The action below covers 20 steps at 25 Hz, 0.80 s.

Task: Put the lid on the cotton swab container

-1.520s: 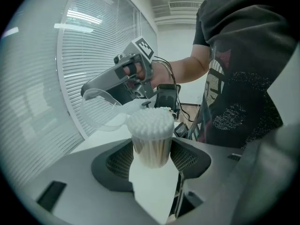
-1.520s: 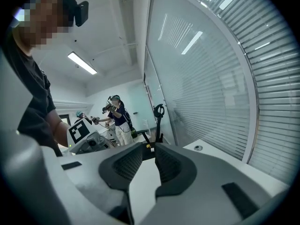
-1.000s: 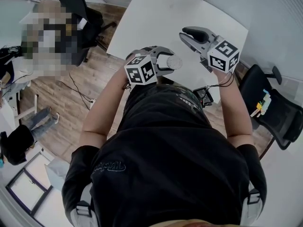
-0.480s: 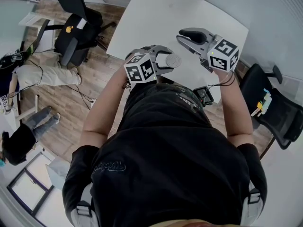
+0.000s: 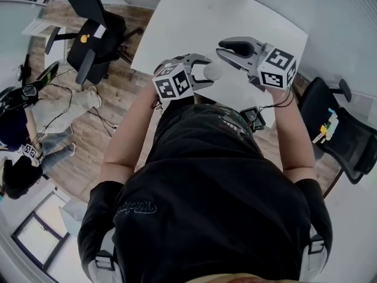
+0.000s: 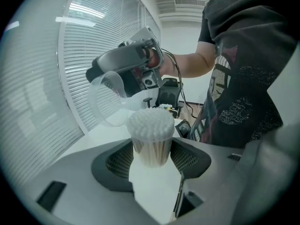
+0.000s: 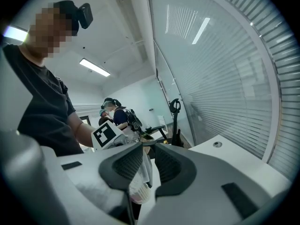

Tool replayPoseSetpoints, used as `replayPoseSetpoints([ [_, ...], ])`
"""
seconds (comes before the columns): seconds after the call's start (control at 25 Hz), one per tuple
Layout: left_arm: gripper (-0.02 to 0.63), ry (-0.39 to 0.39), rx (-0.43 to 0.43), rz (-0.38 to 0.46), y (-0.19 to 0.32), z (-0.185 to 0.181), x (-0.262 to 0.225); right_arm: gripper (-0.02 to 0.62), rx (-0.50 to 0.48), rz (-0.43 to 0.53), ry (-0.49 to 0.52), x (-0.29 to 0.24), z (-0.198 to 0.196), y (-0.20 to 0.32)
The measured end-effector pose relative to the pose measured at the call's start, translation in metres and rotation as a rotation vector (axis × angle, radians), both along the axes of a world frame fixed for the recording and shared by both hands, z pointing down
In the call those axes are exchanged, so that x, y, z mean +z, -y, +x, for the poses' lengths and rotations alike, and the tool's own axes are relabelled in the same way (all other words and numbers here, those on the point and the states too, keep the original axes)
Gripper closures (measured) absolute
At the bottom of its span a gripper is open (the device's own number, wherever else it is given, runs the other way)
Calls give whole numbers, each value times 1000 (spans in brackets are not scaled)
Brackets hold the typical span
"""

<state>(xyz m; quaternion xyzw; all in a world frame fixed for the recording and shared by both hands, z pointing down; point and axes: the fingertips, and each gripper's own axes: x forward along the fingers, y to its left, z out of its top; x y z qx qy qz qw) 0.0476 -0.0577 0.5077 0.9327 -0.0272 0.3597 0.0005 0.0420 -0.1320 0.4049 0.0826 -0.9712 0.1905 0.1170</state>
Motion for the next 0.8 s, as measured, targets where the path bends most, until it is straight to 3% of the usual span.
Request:
replayPoseSetpoints([
  [0.8, 350, -17, -68, 14, 21, -5, -4, 508, -75, -37, 11, -6, -5, -13],
])
